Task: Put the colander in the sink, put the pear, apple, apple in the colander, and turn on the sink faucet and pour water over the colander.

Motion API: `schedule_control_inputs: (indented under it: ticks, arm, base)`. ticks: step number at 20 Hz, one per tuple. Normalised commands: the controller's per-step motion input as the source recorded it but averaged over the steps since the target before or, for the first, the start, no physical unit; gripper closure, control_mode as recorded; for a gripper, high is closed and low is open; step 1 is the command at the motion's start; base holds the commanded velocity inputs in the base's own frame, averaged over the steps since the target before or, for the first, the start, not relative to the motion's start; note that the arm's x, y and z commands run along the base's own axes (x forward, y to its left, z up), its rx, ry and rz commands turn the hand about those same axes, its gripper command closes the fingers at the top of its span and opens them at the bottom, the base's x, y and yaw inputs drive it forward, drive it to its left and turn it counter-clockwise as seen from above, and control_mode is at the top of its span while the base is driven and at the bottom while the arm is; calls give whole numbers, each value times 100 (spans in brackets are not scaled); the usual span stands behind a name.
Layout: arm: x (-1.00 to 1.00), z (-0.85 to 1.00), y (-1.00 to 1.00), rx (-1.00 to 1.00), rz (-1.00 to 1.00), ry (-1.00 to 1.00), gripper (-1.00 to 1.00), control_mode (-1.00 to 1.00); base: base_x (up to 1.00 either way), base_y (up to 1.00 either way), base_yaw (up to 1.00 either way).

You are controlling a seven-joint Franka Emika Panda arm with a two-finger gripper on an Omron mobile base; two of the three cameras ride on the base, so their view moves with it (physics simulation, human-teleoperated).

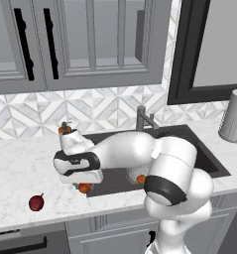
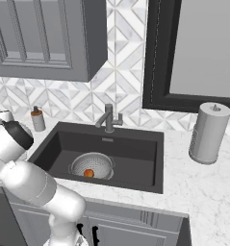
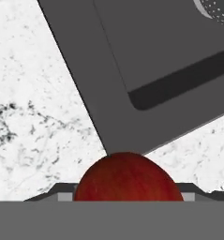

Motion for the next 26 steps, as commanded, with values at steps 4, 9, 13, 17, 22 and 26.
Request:
schedule_control_inputs:
  ticks: [4,9,13,17,22,26]
  arm:
    - [48,12,-66,-2,-25,0,100,-100]
    - [47,5,-72,-4,-23,0,100,-100]
    - [52,3,-78,-5,-16,4,100,-100]
    - [53,0,-73,-14,-18,1,100,-100]
    - [38,-9,-77,-24,-18,0,100,-100]
    - [10,-30,-57,-37,-6,-1,100,-100]
  base:
    - [0,0,0]
    - [0,0,0]
    - [0,0,0]
    - [0,0,0]
    - [0,0,0]
    - [0,0,0]
